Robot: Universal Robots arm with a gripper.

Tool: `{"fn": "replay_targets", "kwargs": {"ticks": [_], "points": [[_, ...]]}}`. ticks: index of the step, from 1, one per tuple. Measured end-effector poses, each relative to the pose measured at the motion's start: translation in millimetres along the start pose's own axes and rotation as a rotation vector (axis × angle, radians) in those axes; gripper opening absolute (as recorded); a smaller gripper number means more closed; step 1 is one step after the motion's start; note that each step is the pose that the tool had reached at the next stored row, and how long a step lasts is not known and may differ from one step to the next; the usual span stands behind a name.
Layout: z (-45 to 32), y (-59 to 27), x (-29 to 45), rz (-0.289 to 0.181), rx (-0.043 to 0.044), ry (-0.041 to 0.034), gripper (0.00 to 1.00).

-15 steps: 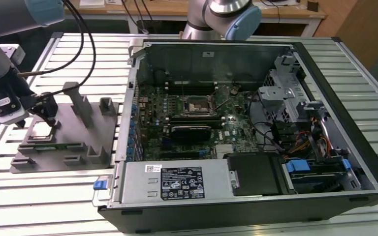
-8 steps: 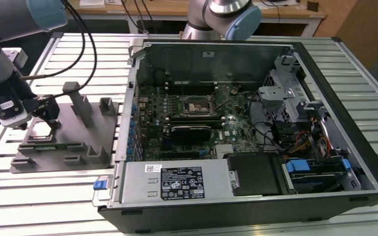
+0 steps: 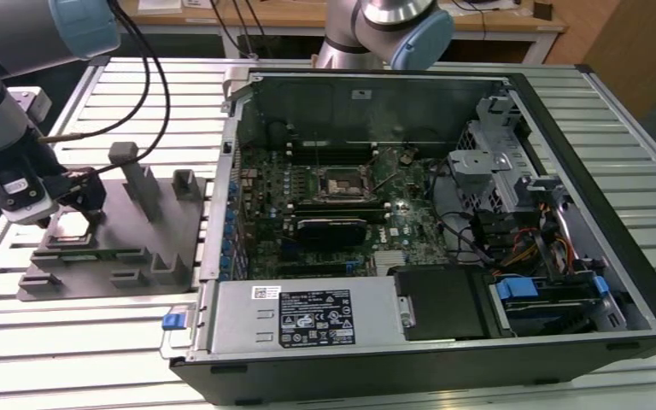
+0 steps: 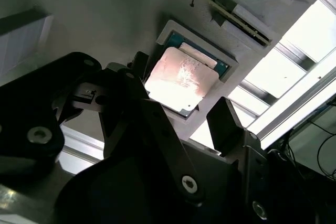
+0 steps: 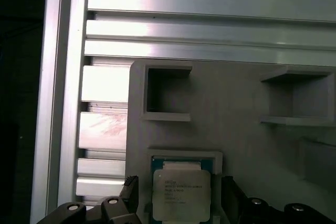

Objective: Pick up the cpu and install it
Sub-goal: 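Pick up the cpu and move it towards the insertion slot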

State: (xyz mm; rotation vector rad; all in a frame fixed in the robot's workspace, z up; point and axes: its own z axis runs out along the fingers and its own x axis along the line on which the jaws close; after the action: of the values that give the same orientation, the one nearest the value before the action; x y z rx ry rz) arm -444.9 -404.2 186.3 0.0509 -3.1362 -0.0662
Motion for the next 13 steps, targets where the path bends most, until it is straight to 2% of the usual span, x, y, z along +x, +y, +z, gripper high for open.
{"fn": "replay_targets", "kwargs": {"ticks": [10, 11, 13], "points": [[3.3, -0.3, -0.3, 0.000, 0.0001, 0.0000, 0.71], [3.3, -0.3, -0.3, 0.000, 0.0001, -0.0001, 0.64], [3.4, -0.3, -0.2, 0.000, -0.0001, -0.0009, 0.64]]}}
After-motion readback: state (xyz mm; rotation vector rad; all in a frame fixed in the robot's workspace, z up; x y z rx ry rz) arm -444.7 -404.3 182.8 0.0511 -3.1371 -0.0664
